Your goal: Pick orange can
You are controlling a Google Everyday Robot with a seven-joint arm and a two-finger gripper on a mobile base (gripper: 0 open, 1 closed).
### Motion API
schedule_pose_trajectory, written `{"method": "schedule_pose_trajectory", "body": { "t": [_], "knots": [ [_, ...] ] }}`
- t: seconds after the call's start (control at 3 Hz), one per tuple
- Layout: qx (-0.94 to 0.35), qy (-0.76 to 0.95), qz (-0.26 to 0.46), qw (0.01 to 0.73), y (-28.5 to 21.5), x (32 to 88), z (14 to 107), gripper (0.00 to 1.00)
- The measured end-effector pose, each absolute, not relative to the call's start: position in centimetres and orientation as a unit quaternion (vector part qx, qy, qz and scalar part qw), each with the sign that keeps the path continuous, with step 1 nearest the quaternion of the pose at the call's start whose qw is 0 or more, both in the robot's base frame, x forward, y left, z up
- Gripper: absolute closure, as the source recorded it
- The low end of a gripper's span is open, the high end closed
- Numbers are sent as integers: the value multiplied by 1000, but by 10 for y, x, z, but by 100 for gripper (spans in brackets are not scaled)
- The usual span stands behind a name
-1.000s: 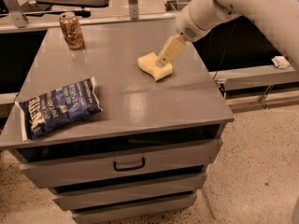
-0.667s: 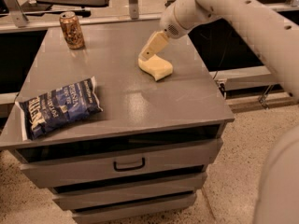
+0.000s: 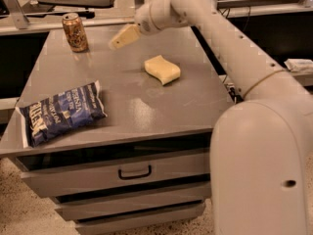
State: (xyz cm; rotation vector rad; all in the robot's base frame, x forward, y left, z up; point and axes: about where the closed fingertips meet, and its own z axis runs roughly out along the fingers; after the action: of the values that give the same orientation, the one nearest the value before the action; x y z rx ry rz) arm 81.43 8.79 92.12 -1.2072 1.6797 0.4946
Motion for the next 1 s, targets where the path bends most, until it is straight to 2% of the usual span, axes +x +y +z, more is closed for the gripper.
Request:
{"method": "schedule_pose_trajectory", "body": {
  "t": [0.33, 1.0],
  "knots": [
    [-472, 678, 244, 508, 143, 830, 927, 0],
    [-433, 681, 240, 540, 241, 839, 928, 0]
  ]
}}
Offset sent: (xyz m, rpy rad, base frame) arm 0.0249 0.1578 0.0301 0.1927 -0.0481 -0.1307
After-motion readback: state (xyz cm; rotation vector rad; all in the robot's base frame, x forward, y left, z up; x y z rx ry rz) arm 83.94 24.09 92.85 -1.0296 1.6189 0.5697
